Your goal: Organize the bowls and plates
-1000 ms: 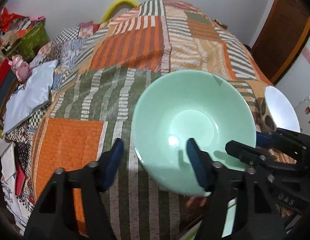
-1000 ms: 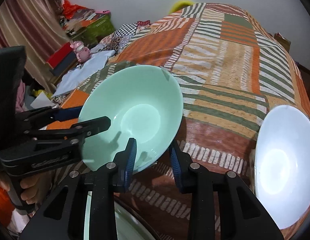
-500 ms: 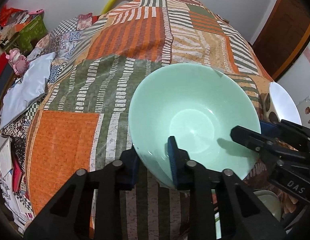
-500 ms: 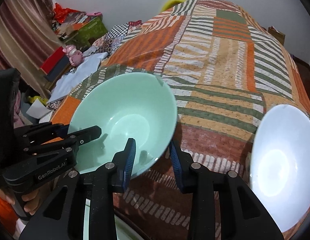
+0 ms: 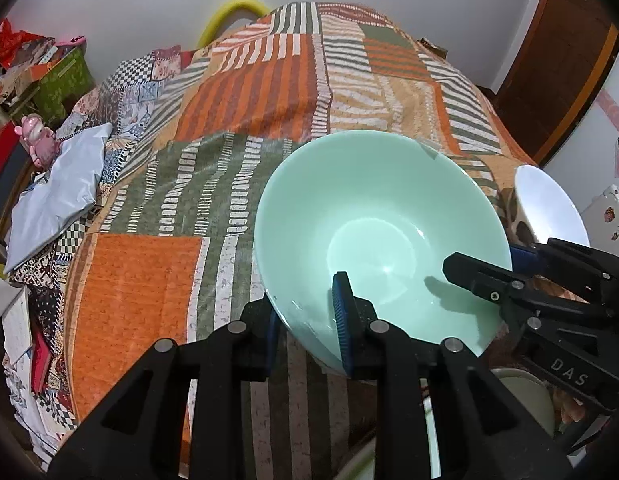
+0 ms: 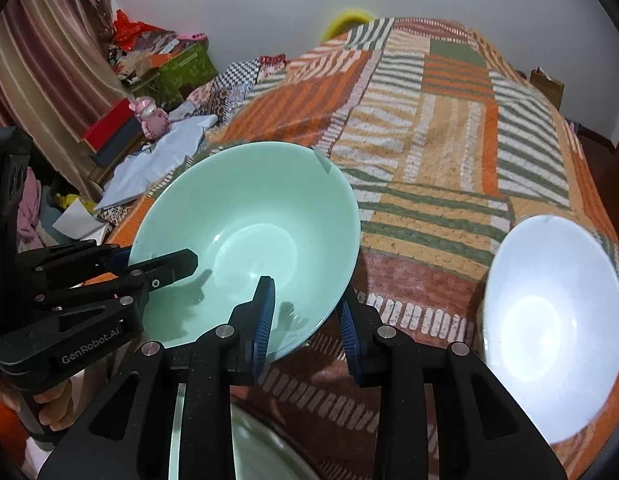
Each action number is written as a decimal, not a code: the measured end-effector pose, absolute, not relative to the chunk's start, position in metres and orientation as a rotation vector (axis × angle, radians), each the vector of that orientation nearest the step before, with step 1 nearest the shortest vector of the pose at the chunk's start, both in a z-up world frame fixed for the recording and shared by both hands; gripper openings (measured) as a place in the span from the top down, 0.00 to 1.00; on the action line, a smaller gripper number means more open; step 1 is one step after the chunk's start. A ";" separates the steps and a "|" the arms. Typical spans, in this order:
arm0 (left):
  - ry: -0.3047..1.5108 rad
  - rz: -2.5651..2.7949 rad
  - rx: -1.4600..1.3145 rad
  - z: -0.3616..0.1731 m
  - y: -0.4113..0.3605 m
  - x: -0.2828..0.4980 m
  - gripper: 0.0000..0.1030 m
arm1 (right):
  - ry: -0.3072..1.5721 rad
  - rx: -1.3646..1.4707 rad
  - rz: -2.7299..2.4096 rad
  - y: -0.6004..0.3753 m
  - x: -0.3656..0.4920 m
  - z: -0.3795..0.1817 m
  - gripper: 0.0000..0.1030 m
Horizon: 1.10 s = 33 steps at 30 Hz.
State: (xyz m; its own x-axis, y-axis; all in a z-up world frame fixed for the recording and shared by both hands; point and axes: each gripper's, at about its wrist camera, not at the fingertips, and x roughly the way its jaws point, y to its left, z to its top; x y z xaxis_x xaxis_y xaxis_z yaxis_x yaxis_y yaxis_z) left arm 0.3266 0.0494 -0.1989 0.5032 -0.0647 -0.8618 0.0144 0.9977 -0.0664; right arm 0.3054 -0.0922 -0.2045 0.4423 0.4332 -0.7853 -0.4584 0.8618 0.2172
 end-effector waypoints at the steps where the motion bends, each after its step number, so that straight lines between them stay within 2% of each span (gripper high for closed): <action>1: 1.034 -0.048 -0.054 -0.195 0.049 0.324 0.77 | 0.956 -0.028 0.553 -0.093 0.303 -0.201 0.72; 16: 0.915 -0.032 -0.075 -0.134 0.060 0.265 0.77 | 0.845 -0.024 0.589 -0.083 0.254 -0.149 0.72; 33: 0.844 0.029 -0.108 -0.099 0.102 0.183 0.77 | 0.799 -0.050 0.670 -0.045 0.204 -0.131 0.72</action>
